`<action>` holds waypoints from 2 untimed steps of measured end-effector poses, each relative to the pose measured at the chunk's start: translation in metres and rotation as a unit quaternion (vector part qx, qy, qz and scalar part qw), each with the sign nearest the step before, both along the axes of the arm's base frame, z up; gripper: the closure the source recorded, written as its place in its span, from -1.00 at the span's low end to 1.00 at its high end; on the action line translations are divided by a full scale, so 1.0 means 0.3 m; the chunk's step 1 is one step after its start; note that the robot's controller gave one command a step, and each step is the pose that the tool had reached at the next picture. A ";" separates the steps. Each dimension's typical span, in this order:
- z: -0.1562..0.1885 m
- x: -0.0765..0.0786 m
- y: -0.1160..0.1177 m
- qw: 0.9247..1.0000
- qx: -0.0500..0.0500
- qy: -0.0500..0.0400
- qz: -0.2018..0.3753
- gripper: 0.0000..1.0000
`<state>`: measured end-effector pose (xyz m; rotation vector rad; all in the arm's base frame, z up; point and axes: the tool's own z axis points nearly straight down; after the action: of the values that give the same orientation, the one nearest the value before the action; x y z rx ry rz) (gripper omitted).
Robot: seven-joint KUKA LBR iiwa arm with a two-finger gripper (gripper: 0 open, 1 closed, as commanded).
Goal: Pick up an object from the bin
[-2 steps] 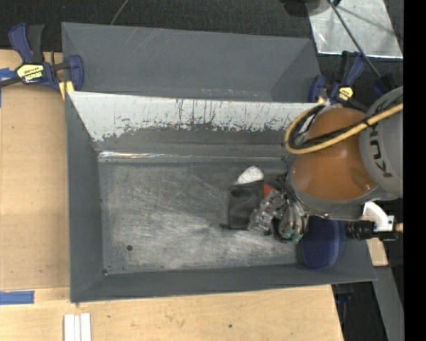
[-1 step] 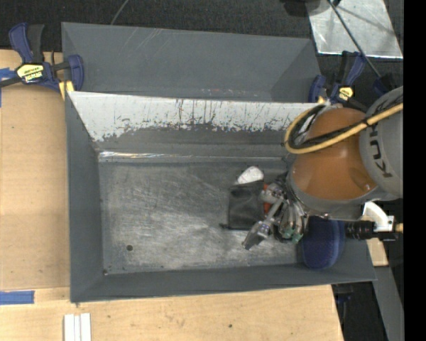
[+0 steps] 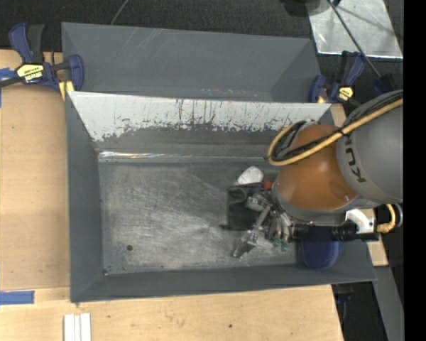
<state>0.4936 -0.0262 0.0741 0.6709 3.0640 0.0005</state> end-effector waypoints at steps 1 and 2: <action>0.014 0.018 -0.006 1.000 -0.002 -0.010 -0.002 1.00; 0.211 0.110 -0.159 0.999 -0.002 -0.002 0.041 1.00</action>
Offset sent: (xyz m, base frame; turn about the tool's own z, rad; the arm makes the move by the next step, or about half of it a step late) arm 0.0000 0.0000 0.0000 0.0000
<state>0.5268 -0.0741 0.1375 0.5428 3.0841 -0.0027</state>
